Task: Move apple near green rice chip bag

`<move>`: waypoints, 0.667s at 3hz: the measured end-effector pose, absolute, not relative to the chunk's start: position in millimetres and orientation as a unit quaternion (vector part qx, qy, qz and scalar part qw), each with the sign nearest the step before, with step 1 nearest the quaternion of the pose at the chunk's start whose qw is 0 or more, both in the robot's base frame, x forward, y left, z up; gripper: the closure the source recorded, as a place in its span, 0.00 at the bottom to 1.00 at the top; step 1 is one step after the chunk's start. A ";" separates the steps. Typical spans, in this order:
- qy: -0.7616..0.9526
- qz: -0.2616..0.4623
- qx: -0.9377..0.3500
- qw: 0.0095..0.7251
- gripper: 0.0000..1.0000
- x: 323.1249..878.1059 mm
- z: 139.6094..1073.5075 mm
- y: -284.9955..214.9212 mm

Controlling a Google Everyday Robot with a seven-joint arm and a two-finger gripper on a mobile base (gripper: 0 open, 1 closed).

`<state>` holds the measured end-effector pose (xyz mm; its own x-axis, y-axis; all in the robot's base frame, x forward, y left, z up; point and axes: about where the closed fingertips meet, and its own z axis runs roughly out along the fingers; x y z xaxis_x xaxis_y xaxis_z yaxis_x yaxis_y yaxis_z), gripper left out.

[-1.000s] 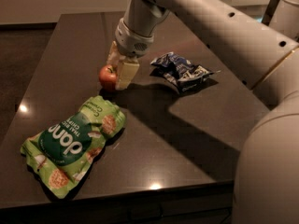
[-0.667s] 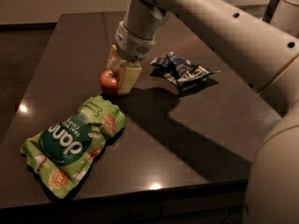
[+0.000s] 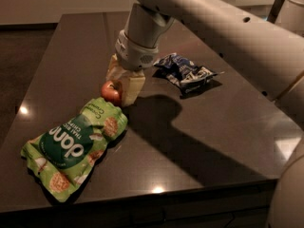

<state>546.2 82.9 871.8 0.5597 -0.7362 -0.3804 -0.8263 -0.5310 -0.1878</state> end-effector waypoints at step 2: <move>0.448 0.132 -0.867 0.173 0.00 538.5 867.1 84.1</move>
Offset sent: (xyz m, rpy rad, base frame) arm -0.0065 -0.0002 -0.0030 -0.0014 0.0056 0.0065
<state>538.5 84.1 867.1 0.5636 -0.7317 -0.3835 -0.8228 -0.5384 -0.1820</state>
